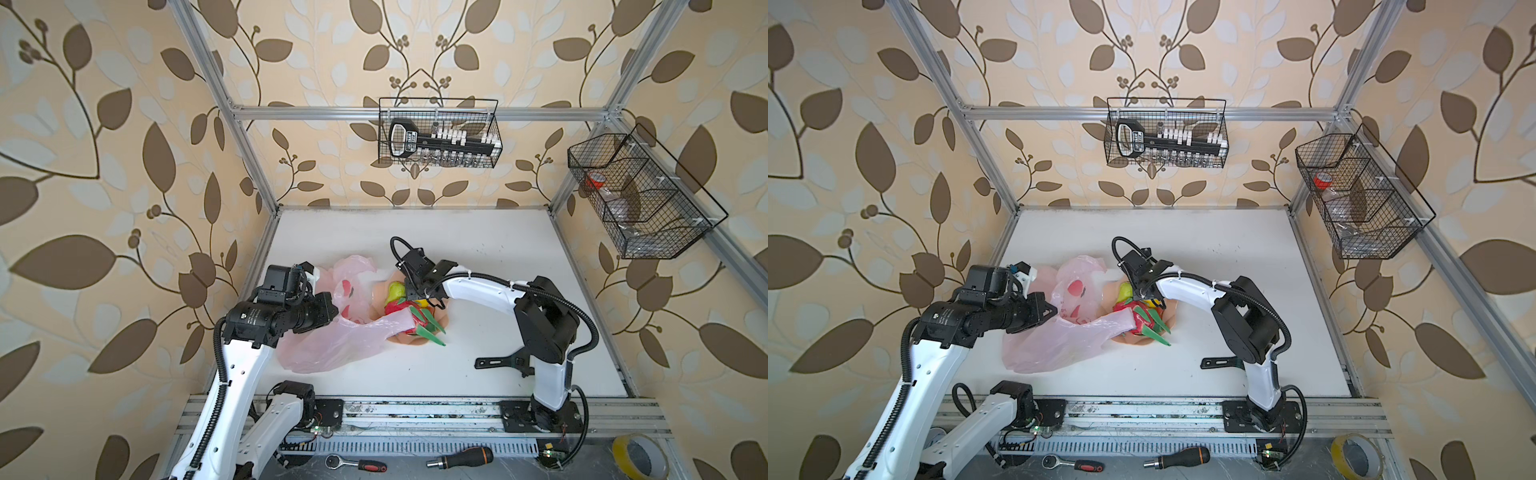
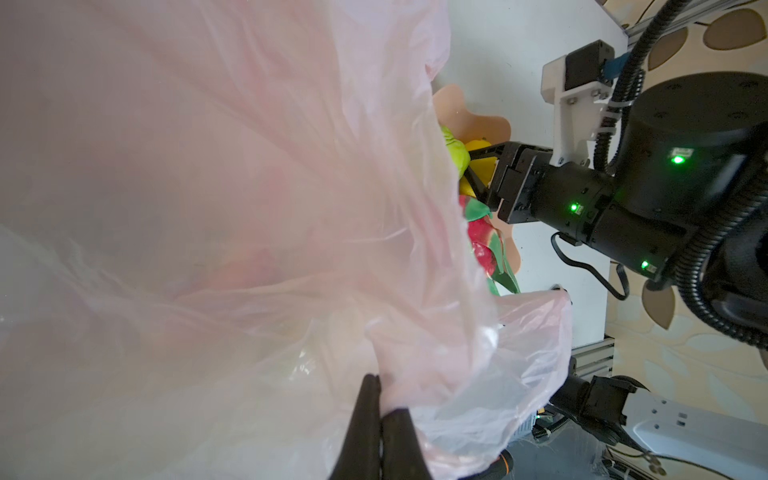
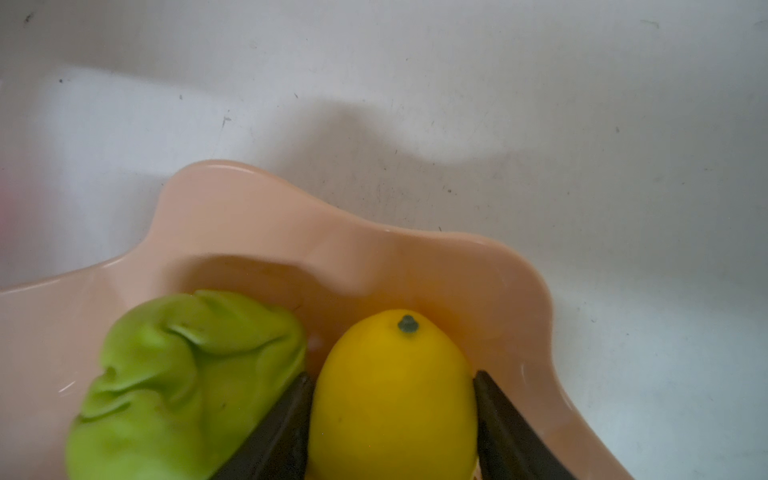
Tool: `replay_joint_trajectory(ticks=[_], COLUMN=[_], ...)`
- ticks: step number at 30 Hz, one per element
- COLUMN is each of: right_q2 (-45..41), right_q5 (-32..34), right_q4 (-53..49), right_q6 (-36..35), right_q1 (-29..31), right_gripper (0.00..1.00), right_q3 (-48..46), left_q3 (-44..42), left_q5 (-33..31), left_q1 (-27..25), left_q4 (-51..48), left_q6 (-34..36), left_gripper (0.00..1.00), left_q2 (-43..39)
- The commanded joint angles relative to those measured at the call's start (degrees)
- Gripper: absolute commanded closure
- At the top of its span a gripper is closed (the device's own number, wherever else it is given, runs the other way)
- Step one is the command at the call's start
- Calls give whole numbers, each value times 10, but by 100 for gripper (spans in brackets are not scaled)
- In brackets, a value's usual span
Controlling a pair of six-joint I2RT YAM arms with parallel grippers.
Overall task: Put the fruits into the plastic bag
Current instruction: 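Close the right gripper on the yellow lemon, then lift the lemon with the right gripper and carry it into the bag mouth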
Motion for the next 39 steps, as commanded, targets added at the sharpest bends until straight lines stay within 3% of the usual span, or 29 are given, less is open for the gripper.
replay_joint_trajectory(ticks=[1,3,9,27,39], right_q2=[9,0,-39,-126,-223], right_q5=[7,9,14,-9,-78], right_q4=[-15,-12,0,31,141], right_q6=[7,8,10,19,51], right_q1=[5,6,6,-1,-18], right_gripper=[46,52,56,57,57], right_q3=[-3,-4,-5,-31,-130], left_q3=[21,21,21,20,14], left_q5=[6,6,5,5,9], left_q1=[-4,-4,-4,-4,-4], left_q4=[-11,-12,-13,-13,-8], left_q6=[4,4,3,1,-2], left_gripper=[100,100,100,100,100], left_q2=[-7,-8,-8,-12,-16])
